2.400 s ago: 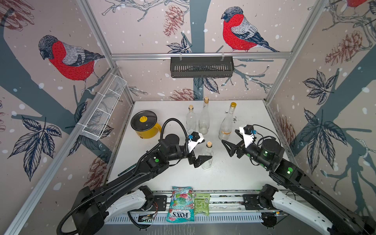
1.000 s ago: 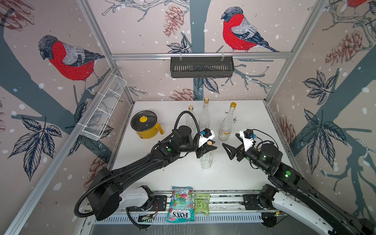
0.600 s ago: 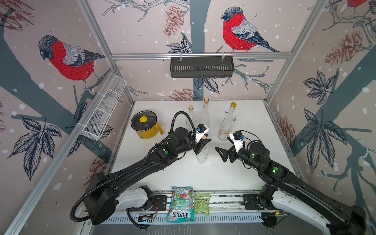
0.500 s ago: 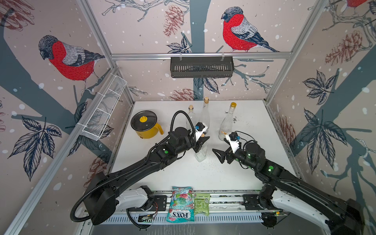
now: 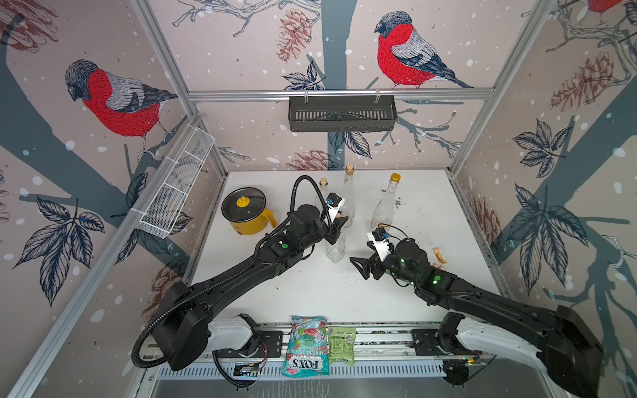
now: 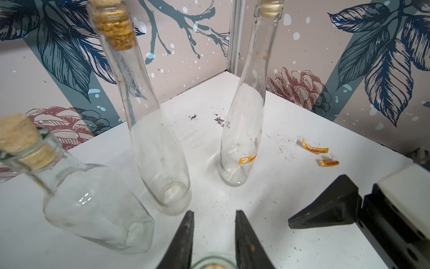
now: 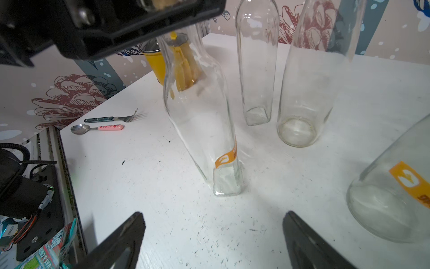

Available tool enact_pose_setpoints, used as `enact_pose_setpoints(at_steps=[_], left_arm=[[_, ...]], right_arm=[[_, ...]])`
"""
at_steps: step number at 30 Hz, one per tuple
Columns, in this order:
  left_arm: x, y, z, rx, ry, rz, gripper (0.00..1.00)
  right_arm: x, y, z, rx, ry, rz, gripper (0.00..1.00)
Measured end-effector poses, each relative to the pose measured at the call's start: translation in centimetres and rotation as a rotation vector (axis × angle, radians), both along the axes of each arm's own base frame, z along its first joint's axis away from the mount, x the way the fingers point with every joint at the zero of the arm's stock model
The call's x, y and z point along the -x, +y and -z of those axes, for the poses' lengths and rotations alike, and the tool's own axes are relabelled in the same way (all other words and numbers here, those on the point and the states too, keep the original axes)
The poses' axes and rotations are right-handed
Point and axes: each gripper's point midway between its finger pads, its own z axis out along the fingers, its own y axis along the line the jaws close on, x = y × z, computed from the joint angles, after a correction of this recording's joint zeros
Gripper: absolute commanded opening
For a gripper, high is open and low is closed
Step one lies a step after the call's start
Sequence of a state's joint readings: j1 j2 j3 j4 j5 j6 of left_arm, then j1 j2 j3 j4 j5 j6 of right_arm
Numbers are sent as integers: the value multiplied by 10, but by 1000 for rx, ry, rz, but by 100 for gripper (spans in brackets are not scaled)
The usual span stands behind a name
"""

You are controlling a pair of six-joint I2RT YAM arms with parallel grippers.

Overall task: Remove the label from the bottle
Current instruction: Pick up the bottle from the center of the board.

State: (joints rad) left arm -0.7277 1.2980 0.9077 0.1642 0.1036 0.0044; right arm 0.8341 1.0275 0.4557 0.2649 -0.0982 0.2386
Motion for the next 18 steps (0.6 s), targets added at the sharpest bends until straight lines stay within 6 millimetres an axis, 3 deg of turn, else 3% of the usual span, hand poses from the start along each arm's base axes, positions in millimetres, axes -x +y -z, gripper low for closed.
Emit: enact_pose_setpoints(at_steps=[5, 12, 18], left_arm=[[-5, 0, 0, -4, 37, 5, 0], [-5, -1, 2, -10, 90, 23, 0], [-3, -5, 1, -15, 127, 54, 0]], right_arm=[[-10, -1, 11, 19, 23, 17, 82], [-23, -12, 8, 1, 22, 39, 69], [-18, -6, 8, -6, 19, -15, 67]])
